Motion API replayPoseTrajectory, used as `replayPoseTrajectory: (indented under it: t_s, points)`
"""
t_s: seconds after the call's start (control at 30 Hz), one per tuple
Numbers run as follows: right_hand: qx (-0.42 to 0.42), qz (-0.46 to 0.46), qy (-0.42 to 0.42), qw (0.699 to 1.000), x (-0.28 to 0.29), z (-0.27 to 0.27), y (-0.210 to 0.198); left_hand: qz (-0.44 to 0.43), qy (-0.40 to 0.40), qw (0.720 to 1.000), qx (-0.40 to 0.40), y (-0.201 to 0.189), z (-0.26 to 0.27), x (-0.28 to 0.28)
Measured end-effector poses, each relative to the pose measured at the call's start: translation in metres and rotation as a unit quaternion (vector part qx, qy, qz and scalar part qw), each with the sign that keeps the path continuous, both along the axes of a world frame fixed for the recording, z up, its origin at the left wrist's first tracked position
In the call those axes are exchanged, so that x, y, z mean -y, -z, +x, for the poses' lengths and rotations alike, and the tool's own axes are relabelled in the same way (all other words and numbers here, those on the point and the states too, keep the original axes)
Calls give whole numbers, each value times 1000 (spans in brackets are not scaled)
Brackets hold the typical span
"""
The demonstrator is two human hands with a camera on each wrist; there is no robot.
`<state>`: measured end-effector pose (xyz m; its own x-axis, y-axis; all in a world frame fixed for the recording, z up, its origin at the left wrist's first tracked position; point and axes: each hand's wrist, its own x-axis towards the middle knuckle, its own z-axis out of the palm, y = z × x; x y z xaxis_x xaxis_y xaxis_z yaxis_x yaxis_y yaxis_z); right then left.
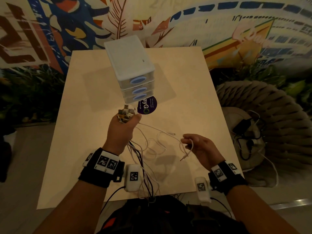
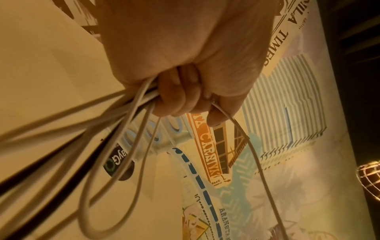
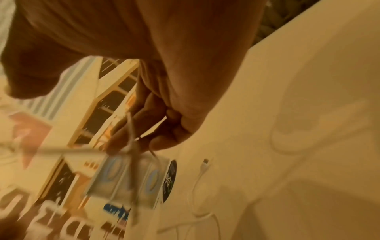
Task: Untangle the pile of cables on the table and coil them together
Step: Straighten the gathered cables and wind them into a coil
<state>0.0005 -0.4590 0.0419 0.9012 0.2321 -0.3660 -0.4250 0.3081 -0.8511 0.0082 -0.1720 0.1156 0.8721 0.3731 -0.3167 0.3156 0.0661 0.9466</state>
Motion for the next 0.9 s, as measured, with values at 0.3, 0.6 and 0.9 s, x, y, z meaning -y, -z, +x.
replayPoseTrajectory:
  t_s: [0.3,0.6,0.9]
  points:
    - [-120,-24,119,985,67,2,31,-26,-51,998,6,9,4,-19]
    - [-27,-340,-341,876,79,-64,37,-40,-115,992,29,2,6,-21]
    - [133,-578,-503,629,21,-104,63,-6,56,998,12,-11,-6,0]
